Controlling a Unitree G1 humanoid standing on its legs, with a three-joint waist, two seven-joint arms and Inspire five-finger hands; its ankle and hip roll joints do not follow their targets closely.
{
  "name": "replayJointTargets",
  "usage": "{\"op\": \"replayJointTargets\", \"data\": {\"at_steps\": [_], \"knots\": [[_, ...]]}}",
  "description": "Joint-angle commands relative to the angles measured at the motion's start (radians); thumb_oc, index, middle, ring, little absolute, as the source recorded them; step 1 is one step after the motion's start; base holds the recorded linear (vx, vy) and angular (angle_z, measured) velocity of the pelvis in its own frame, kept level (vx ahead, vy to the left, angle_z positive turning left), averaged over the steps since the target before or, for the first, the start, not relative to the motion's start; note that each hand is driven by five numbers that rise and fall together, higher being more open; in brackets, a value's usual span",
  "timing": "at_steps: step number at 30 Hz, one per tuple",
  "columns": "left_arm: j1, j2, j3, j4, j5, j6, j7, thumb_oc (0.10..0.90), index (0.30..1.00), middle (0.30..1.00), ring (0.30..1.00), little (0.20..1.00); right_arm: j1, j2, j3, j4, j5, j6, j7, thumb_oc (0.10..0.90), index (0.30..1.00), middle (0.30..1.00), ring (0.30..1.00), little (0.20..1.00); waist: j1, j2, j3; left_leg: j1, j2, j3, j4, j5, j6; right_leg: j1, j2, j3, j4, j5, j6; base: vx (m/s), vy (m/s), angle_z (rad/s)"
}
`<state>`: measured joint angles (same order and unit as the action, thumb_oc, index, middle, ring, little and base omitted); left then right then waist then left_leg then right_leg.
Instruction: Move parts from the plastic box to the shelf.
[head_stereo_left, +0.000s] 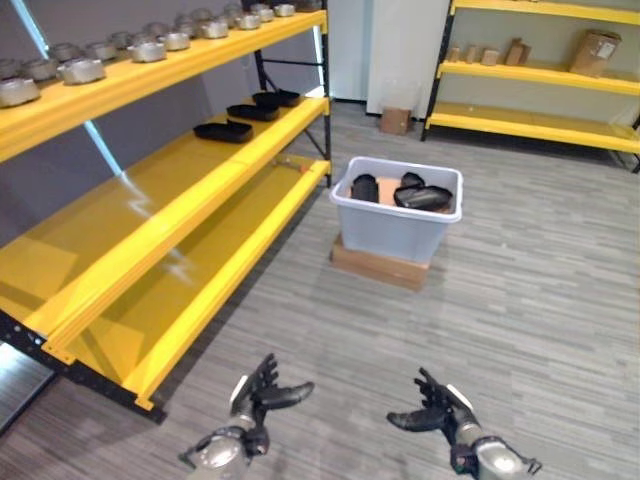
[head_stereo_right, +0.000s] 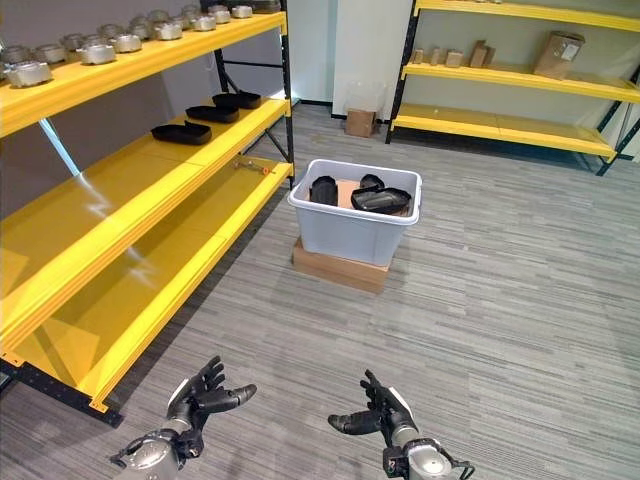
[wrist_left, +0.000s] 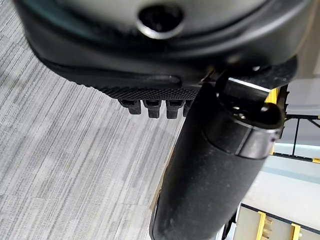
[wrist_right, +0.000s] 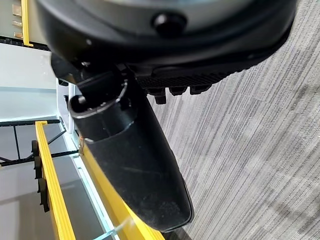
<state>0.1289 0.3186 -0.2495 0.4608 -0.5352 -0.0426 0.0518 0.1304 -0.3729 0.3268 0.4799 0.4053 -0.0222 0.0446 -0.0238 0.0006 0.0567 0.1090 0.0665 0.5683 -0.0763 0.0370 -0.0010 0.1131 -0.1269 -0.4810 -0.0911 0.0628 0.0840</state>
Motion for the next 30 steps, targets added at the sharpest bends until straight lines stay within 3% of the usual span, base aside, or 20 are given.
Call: {"op": "replayJointTargets", "data": {"at_steps": [1,30], "knots": [[-0.105,0.004,0.015,-0.049,0.019,-0.081,-0.021,0.900,1.000,1.000,1.000,1.000,-0.094,-0.016,-0.012,-0.063,0.029,-0.083,0.009,0.900,1.000,1.000,1.000,1.000,0.015,-0.012,-0.029,0.026,0.110,-0.047,-0.011,0.075,-0.118,-0.034,-0.081,-0.011,0.013,0.087,0.080,0.00,0.000,0.00],[-0.110,0.005,0.009,-0.048,0.007,-0.073,-0.018,0.900,1.000,1.000,1.000,1.000,-0.095,-0.017,-0.020,-0.067,0.021,-0.075,0.009,0.900,1.000,1.000,1.000,1.000,0.015,-0.017,-0.023,0.043,0.095,-0.053,-0.011,0.052,-0.103,-0.022,-0.094,-0.024,0.049,0.069,0.081,0.00,0.003,0.00]]}}
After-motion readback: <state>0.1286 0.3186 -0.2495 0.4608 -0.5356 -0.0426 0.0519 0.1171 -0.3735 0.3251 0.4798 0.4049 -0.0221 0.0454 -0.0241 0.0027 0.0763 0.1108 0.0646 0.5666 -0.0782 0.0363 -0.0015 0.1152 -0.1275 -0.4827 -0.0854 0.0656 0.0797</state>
